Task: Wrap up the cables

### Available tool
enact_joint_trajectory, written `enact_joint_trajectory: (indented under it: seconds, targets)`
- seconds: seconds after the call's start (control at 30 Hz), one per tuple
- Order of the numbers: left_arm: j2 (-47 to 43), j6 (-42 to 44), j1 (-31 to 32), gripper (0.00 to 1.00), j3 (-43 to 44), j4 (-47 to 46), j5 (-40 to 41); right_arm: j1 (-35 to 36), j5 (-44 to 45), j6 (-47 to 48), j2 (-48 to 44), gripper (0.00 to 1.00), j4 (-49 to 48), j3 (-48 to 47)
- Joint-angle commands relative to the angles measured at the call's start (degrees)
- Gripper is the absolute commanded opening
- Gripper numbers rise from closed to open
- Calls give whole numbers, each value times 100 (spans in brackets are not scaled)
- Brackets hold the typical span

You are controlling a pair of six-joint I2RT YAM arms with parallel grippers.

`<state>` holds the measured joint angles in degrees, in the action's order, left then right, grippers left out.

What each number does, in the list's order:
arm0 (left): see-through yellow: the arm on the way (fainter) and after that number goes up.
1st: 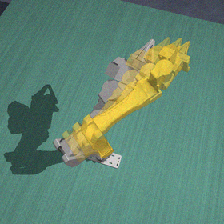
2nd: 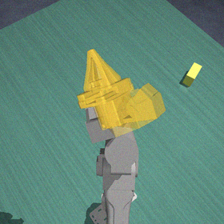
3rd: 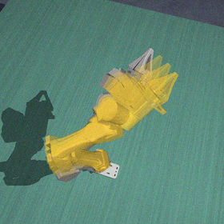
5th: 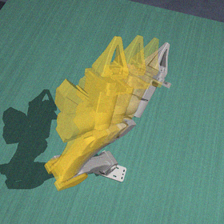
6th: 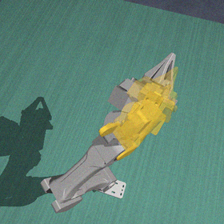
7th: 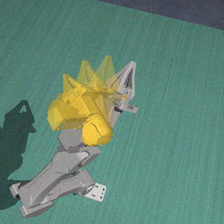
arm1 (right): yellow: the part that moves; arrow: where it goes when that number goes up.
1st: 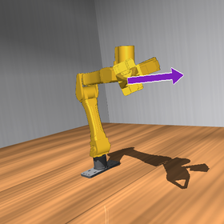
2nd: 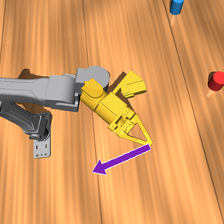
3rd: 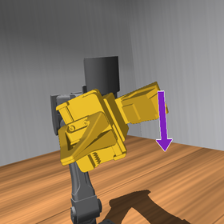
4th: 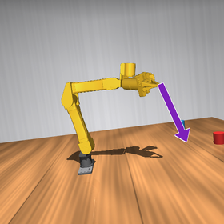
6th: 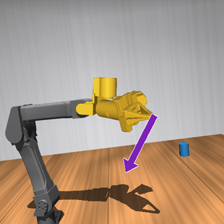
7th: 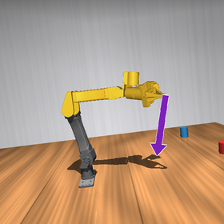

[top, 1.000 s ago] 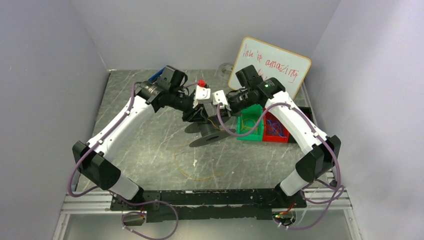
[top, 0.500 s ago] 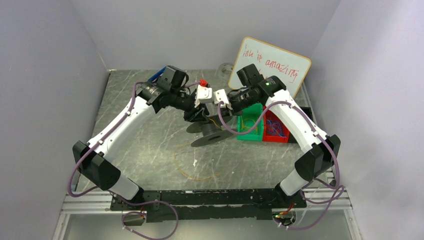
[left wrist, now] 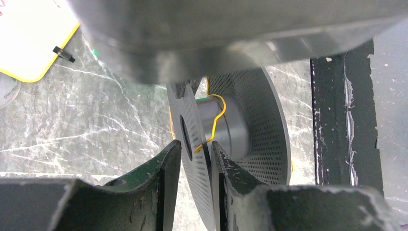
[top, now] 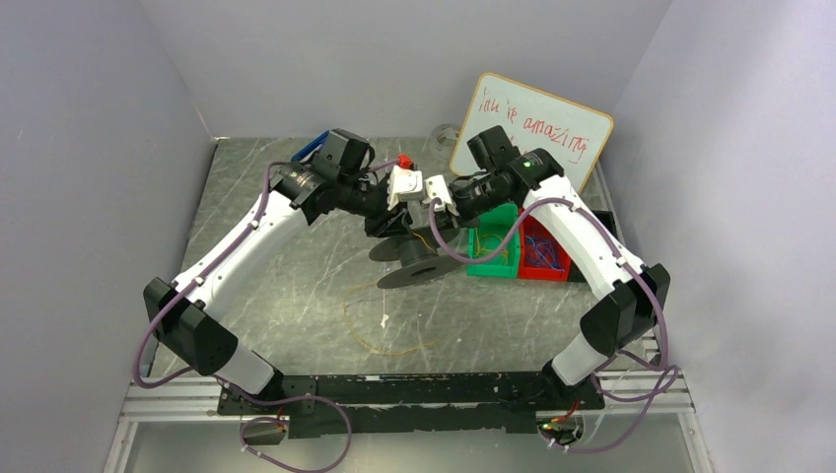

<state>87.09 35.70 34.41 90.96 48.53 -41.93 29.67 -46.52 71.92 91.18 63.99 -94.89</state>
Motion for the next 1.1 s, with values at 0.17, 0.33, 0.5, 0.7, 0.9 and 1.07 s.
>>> enact_joint_trajectory:
  seconds: [0.17,0.33,0.5,0.7,0.9,1.07]
  targets:
    - [211,-170,31,29,-78,386,598,47,-980,96,-223,0,-442,-652]
    - [186,100,46,51,-48,673,213,39,-963,221,-199,0,-331,-678]
    - [183,158,48,66,30,698,335,43,-860,305,-187,0,-317,-596]
    - [263,138,48,71,-14,606,264,44,-1075,354,-210,0,-247,-619]
    - [330,214,46,67,-33,643,-64,10,-1206,397,-245,0,-215,-614]
    - [365,275,47,60,-65,691,-226,-85,-1414,271,-280,0,-317,-614]
